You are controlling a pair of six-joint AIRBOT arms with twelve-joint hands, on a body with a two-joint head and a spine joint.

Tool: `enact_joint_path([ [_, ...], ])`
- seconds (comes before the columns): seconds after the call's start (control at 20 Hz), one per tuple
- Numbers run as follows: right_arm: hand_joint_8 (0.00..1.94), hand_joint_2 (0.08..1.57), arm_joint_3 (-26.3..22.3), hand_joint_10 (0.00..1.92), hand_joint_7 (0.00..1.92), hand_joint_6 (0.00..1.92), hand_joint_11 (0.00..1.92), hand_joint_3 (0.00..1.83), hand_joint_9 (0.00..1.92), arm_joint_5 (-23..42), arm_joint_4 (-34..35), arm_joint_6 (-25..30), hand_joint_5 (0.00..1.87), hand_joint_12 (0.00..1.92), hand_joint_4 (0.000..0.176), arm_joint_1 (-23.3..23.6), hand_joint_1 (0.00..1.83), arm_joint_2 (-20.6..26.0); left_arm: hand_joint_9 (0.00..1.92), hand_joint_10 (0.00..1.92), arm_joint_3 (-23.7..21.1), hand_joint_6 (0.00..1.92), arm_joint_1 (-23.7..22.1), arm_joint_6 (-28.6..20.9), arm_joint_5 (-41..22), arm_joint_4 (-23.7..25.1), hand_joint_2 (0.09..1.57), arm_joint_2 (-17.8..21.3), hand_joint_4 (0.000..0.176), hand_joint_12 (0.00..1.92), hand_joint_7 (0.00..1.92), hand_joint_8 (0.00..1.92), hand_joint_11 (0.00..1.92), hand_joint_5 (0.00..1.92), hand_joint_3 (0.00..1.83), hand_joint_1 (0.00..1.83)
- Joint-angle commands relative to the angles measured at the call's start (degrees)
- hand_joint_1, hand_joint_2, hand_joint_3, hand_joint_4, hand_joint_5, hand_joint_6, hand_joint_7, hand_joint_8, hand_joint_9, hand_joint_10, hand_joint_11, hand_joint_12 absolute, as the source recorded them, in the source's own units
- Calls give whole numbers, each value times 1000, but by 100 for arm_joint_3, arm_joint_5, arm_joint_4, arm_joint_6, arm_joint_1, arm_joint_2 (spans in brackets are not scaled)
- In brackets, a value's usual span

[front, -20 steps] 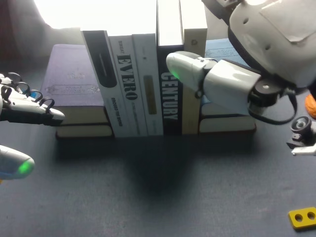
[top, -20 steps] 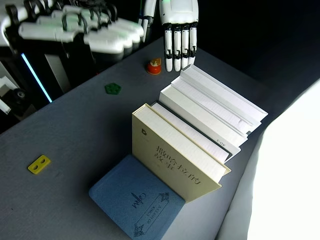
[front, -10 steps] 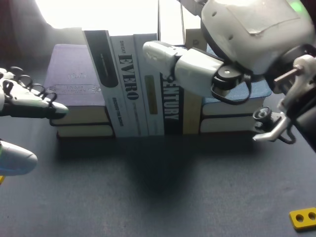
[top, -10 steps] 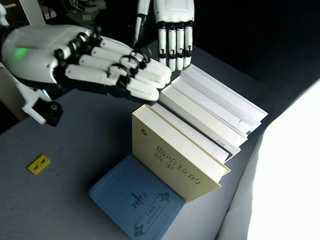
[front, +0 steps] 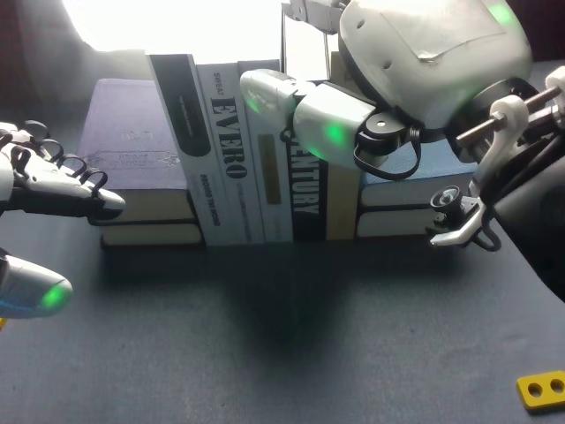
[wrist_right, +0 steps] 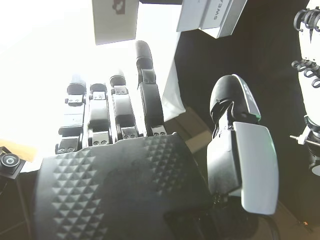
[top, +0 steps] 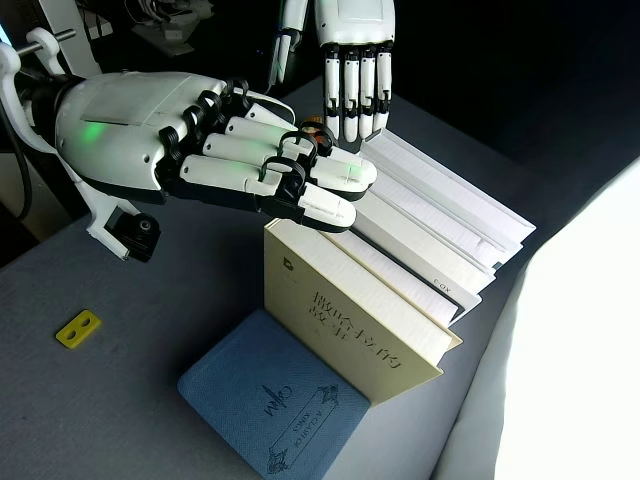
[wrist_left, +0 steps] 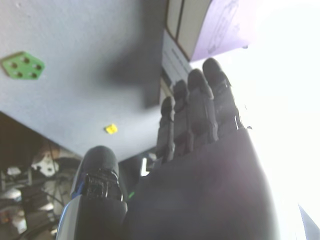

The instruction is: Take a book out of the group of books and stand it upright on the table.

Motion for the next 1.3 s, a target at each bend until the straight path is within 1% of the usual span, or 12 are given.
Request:
enact_joint_path([
  [0.0, 15, 1186, -6, 0, 119, 76, 4, 1, 0, 440, -407, 38, 632, 2, 1, 0, 0, 4, 185, 4, 6, 1, -82, -6, 463, 51, 1324, -6, 23, 591, 188, 0, 0, 125, 0, 0],
  [0.3, 18, 1195, 6, 14, 156, 67, 35, 4, 38, 388, -407, 35, 643, 25, 4, -98, 0, -1, 133, 4, 3, 2, -70, -6, 463, 51, 1323, -5, 21, 540, 142, 1, 0, 94, 0, 0],
  [0.4, 8, 1202, 5, 3, 195, 12, 0, 0, 36, 362, -407, 38, 673, 189, 1, -129, 0, -4, 132, 2, 11, 2, -55, -6, 463, 51, 1322, -4, 19, 529, 151, 2, 0, 98, 0, 0],
  [0.5, 17, 1195, 6, 5, 227, 5, 0, 0, 42, 362, -407, 38, 664, 202, 1, -155, 0, -4, 128, 0, 21, 2, -55, -6, 463, 51, 1325, -4, 20, 505, 157, 3, 0, 104, 0, 0],
  [0.55, 11, 1198, 5, 4, 234, 4, 0, 0, 42, 344, -407, 44, 663, 168, 1, -168, 0, -4, 131, 2, 25, 3, -53, -6, 463, 51, 1324, -4, 20, 506, 159, 4, 0, 108, 0, 0],
  [0.6, 1, 1209, 5, 2, 193, 4, 0, 2, 20, 325, -406, 52, 664, 127, 0, -178, 0, -5, 170, 12, 27, 6, -51, -6, 463, 51, 1316, -4, 22, 612, 185, 8, 0, 121, 0, 0],
  [0.65, 0, 1209, 3, 0, 186, 1, 0, 1, 12, 306, -406, 64, 656, 92, 0, -184, 0, -5, 171, 8, 28, 2, -47, -6, 463, 51, 1314, -4, 22, 620, 190, 5, 0, 108, 0, 0],
  [0.75, 0, 1212, -9, 0, 173, 0, 0, 2, 1, 275, -406, 75, 648, 77, 1, -205, 0, -4, 141, 5, 28, 2, -33, -6, 463, 51, 1320, -3, 23, 570, 182, 1, 0, 112, 1, 0],
  [0.85, 0, 1198, -33, 0, 161, 14, 0, 0, 0, 265, -406, 74, 687, 34, 1, -231, 0, -1, 139, 4, 27, 0, -28, -6, 463, 51, 1318, -2, 22, 586, 160, 0, 0, 87, 0, 0],
  [1.05, 0, 1192, -104, 0, 114, 20, 0, 0, 0, 237, -399, 32, 711, 0, 0, -270, 0, 39, 155, 4, 28, 9, -23, -6, 463, 51, 1313, -1, 33, 580, 183, 4, 0, 128, 0, 0],
  [1.2, 4, 1208, -205, 7, 112, 27, 0, 2, 17, 194, -394, 29, 733, 0, 0, -321, 0, 142, 176, 9, 28, 0, -20, -6, 463, 51, 1317, 0, 22, 564, 195, 5, 0, 114, 1, 0],
  [1.25, 4, 1211, -238, 2, 111, 28, 0, 4, 6, 188, -394, 29, 736, 0, 0, -331, 0, 177, 186, 9, 28, 4, -19, -6, 463, 51, 1311, 0, 28, 607, 201, 5, 0, 125, 0, 0],
])
